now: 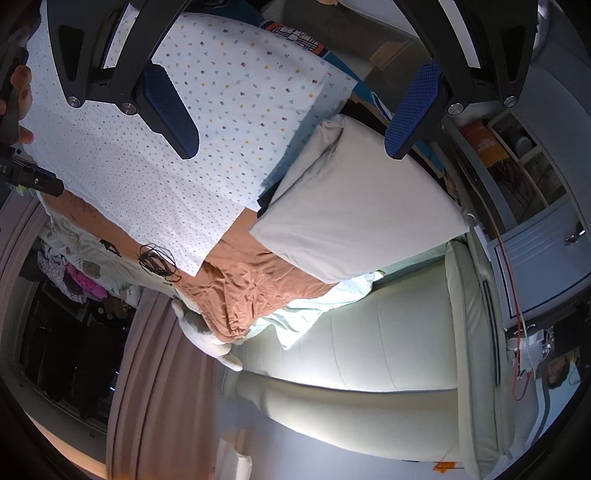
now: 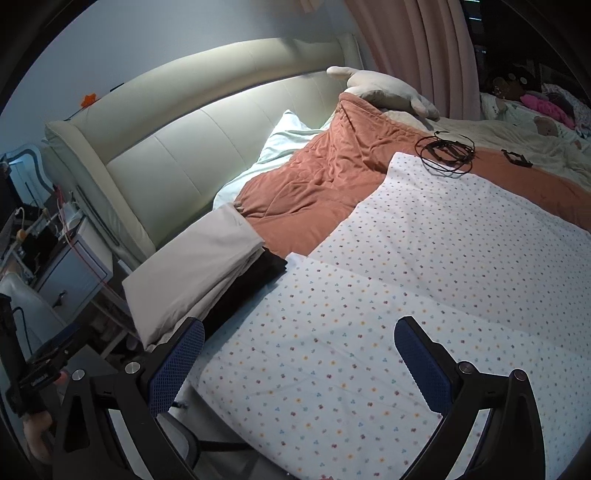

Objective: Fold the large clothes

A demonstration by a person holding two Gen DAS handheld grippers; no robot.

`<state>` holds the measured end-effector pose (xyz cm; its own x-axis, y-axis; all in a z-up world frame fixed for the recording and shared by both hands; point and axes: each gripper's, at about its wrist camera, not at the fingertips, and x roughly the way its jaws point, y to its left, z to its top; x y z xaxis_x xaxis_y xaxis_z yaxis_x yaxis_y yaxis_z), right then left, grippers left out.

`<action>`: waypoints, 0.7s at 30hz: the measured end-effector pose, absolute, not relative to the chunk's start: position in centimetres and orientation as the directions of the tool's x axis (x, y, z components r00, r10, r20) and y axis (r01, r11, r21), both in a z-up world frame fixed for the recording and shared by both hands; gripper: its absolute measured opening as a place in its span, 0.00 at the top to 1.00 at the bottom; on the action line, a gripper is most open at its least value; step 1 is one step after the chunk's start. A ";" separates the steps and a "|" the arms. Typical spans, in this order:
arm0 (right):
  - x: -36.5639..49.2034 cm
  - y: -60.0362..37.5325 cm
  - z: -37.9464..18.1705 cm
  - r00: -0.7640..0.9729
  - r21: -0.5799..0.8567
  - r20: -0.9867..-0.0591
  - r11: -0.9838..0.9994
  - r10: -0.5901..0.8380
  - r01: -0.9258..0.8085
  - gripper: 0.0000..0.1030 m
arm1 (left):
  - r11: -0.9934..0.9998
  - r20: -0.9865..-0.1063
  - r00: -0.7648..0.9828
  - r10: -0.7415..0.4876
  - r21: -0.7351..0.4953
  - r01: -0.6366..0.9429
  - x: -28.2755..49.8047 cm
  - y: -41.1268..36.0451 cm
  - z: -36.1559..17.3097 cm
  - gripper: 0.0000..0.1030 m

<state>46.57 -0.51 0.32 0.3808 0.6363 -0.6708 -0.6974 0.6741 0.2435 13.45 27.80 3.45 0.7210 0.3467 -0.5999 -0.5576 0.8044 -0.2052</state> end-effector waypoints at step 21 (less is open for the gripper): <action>35.3 -16.7 2.7 0.595 0.103 -0.554 0.757 0.582 -0.645 0.00 | 0.905 -0.454 0.848 0.273 -0.177 -0.386 6.8 14.1 7.2 0.02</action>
